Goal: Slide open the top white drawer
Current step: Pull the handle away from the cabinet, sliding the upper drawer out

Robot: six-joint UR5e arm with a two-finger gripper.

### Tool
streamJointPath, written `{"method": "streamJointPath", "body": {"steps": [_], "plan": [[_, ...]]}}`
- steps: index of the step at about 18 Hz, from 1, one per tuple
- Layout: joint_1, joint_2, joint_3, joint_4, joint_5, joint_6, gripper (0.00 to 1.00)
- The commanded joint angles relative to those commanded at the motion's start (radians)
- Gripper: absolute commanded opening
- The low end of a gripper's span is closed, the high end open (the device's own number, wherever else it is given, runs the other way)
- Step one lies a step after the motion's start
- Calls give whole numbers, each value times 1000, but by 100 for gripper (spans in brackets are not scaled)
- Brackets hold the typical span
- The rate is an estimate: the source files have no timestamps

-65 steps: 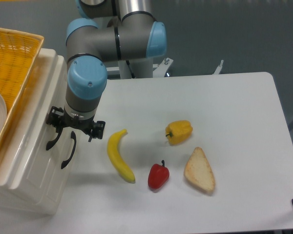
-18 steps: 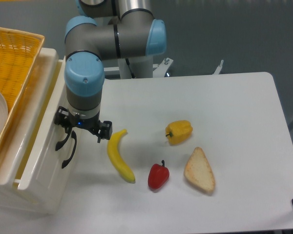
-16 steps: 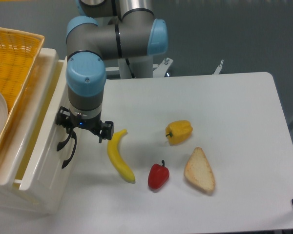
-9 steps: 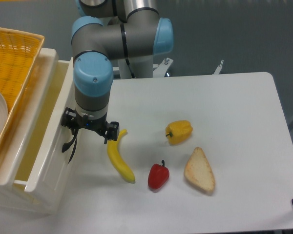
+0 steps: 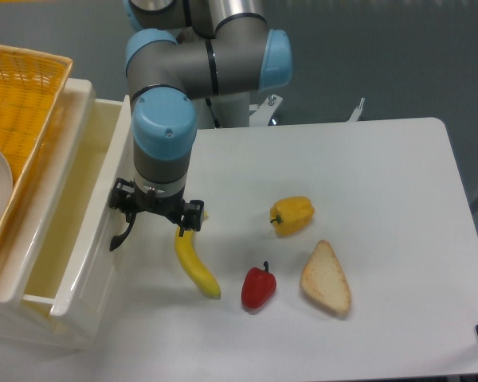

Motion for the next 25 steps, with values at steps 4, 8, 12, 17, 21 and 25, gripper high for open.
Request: {"method": "streamJointPath", "body": {"steps": [4,8,12,17,21,25], "plan": [[14,0,0,2,0,0,100],[28,-2,-2,-3,0,32,100],[37,-5,-2,-2,0,34,100],[60,-6,-2,-3,0,46,100],[74,-3,-2,-5,0,51,100],[84,-3,-2,-5,0,60,100]]}}
